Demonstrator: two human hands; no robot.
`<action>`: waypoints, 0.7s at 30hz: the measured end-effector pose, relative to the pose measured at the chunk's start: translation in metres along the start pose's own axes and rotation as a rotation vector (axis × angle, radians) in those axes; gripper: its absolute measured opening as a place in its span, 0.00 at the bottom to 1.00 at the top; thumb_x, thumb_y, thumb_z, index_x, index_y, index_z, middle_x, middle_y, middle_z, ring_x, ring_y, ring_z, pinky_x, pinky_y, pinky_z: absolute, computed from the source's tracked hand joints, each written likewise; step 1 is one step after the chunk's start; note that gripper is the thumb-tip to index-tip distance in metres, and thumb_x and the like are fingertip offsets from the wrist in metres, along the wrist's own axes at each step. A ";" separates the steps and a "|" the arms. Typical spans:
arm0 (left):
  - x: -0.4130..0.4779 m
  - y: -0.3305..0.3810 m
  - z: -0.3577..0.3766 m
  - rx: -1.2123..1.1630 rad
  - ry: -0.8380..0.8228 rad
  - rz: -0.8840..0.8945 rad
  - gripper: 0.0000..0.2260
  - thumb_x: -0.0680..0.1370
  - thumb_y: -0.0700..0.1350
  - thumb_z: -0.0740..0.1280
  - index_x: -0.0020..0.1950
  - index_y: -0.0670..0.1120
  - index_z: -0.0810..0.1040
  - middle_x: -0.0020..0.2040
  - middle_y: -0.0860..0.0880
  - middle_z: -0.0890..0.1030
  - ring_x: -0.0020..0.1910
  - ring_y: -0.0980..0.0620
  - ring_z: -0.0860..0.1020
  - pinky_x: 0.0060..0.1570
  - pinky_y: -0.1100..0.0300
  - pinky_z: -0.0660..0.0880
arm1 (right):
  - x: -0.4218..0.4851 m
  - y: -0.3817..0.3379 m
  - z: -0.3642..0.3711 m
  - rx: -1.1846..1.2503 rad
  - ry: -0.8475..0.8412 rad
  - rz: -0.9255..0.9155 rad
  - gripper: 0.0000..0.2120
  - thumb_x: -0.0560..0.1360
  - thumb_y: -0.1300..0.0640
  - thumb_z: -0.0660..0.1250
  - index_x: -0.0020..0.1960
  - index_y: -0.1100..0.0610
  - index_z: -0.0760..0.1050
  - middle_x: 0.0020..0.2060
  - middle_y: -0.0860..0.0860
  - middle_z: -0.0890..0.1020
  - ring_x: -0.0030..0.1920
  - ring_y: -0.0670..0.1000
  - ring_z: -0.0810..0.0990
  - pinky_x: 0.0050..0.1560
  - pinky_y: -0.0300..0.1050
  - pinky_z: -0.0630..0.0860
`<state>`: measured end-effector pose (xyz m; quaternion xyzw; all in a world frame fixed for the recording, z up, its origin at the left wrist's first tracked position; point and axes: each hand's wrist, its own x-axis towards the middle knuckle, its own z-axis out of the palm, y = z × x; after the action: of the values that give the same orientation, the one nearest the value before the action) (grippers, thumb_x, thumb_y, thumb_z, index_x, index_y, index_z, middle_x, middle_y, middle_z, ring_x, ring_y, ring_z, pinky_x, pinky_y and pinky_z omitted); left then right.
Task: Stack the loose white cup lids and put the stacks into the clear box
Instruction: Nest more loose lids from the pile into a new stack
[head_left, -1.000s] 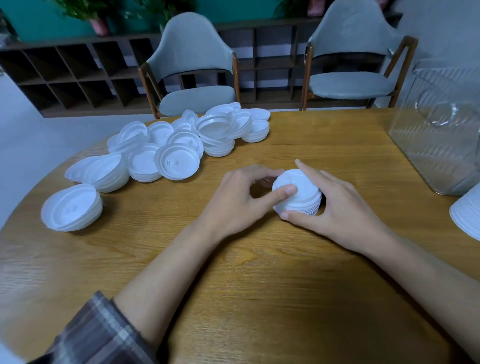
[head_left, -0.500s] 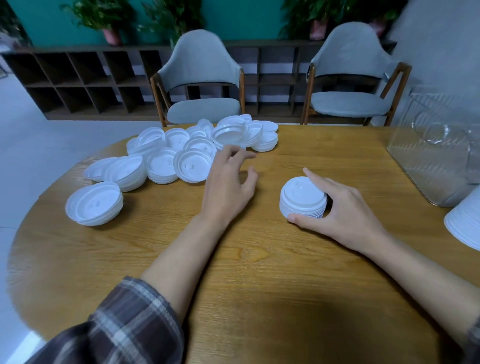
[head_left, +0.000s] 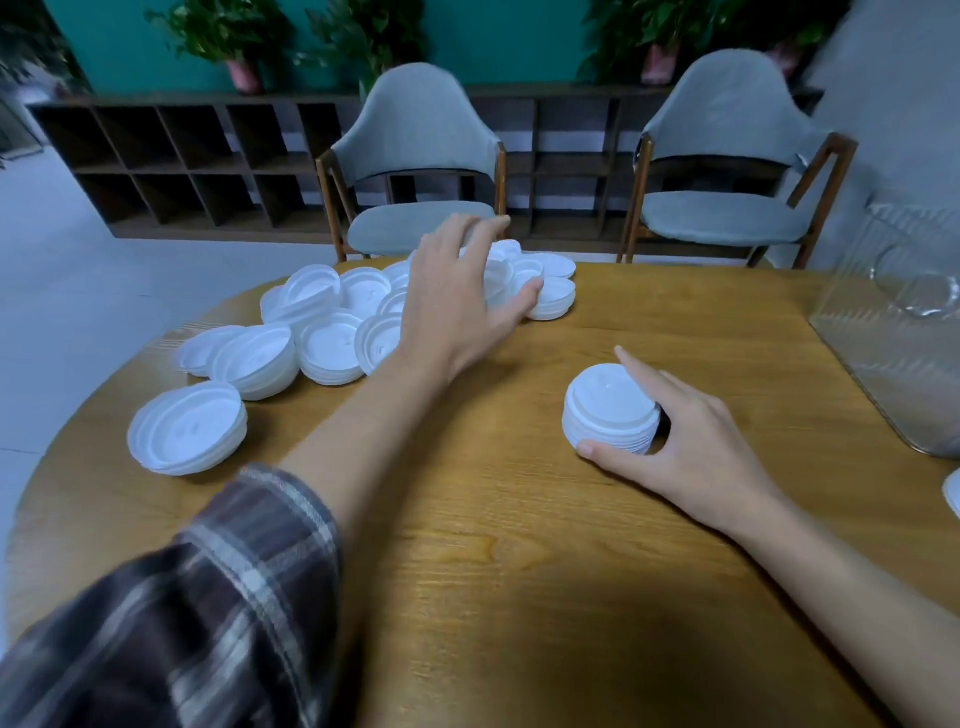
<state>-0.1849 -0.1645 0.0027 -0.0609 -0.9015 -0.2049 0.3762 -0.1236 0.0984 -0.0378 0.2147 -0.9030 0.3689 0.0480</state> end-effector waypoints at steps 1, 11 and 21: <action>0.016 0.000 -0.003 0.066 -0.107 -0.014 0.32 0.77 0.67 0.67 0.76 0.50 0.73 0.71 0.46 0.76 0.71 0.44 0.74 0.72 0.44 0.69 | 0.000 0.001 0.000 0.003 -0.007 0.007 0.49 0.67 0.37 0.79 0.82 0.43 0.61 0.65 0.35 0.73 0.67 0.37 0.67 0.64 0.33 0.62; 0.112 0.011 0.004 0.168 -0.690 -0.218 0.40 0.76 0.76 0.60 0.82 0.54 0.65 0.81 0.46 0.67 0.79 0.43 0.66 0.74 0.43 0.65 | 0.001 0.001 -0.001 0.061 -0.029 0.041 0.49 0.68 0.40 0.80 0.82 0.40 0.59 0.63 0.33 0.73 0.65 0.29 0.65 0.60 0.18 0.58; 0.139 -0.011 0.062 0.248 -0.919 -0.279 0.42 0.71 0.81 0.60 0.81 0.61 0.66 0.83 0.48 0.63 0.81 0.41 0.62 0.79 0.35 0.58 | 0.005 0.004 -0.002 0.032 -0.079 0.045 0.47 0.69 0.41 0.80 0.80 0.38 0.56 0.61 0.24 0.65 0.63 0.20 0.57 0.59 0.16 0.53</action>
<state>-0.3268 -0.1549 0.0583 0.0214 -0.9913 -0.0965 -0.0865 -0.1299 0.0999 -0.0378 0.2092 -0.9029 0.3756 0.0007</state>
